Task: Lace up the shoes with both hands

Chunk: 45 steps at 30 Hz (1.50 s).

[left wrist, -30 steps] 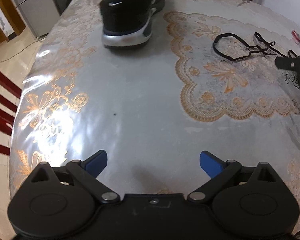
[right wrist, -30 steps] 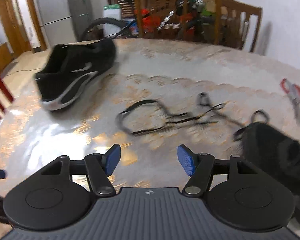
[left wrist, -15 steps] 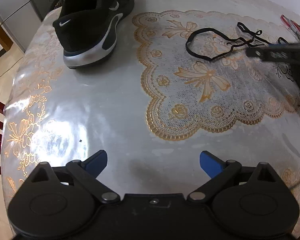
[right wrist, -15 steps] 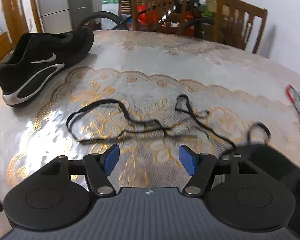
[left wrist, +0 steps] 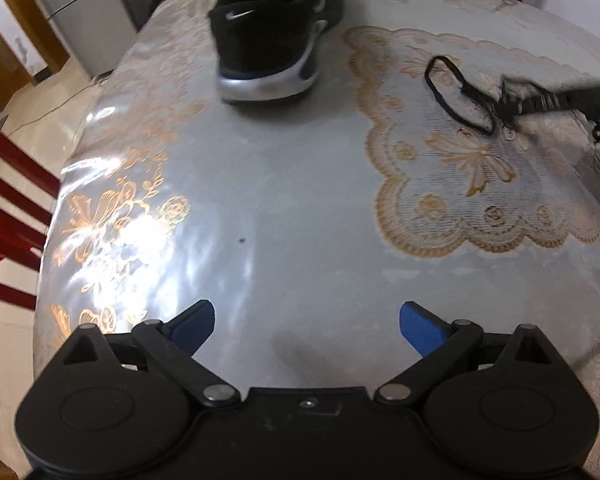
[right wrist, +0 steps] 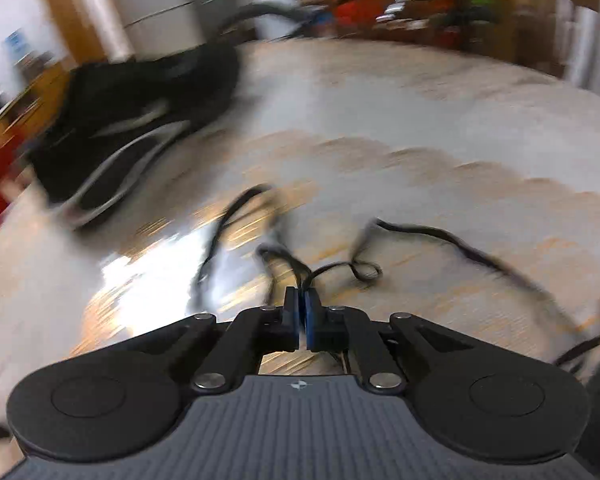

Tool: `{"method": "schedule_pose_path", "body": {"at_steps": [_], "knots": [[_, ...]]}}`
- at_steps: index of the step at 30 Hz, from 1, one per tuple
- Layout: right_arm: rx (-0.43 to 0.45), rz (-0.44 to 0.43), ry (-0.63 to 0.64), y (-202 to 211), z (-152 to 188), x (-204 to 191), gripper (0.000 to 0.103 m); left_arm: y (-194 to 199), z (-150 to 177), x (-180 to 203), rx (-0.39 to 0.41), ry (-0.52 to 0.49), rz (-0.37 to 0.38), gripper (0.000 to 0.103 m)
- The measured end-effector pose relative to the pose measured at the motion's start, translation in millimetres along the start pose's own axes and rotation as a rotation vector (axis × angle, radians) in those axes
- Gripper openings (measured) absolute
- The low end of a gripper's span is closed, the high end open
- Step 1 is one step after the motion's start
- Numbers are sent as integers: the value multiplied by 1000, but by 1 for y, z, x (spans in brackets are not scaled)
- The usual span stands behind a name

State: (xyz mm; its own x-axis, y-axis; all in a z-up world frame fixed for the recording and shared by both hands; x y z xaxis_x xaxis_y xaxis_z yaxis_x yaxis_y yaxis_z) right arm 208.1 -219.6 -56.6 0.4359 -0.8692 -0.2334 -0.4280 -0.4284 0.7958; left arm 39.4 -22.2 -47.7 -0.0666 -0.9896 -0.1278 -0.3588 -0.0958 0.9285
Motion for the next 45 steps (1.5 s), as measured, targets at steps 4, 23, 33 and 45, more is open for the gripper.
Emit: {"method": "schedule_pose_path", "body": {"at_steps": [4, 23, 33, 45], "knots": [[-68, -131, 81, 18, 38, -48, 4, 3, 4, -5, 5, 7, -6, 99], [22, -46, 303, 102, 31, -111, 67, 6, 22, -44, 30, 32, 15, 99], [188, -136, 537, 0, -82, -225, 71, 11, 42, -87, 7, 135, -46, 99], [-131, -318, 691, -17, -39, -240, 43, 23, 80, -125, -15, 268, -84, 99]]}}
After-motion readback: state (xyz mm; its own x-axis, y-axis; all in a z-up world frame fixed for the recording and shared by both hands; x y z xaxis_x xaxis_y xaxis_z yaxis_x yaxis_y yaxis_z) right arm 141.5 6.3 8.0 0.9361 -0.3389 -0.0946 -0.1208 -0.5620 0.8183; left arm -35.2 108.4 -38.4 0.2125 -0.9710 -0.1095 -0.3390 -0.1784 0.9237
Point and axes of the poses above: each gripper's, at about its wrist camera, not at the fingertips, and y roughly against the way its jaws point, x to its right, z to its underside, the point moved 5 cm from there along -y, roughly the way its jaws point, and after that the axes turned 6 degrees about -y, right-handed, at the moved point
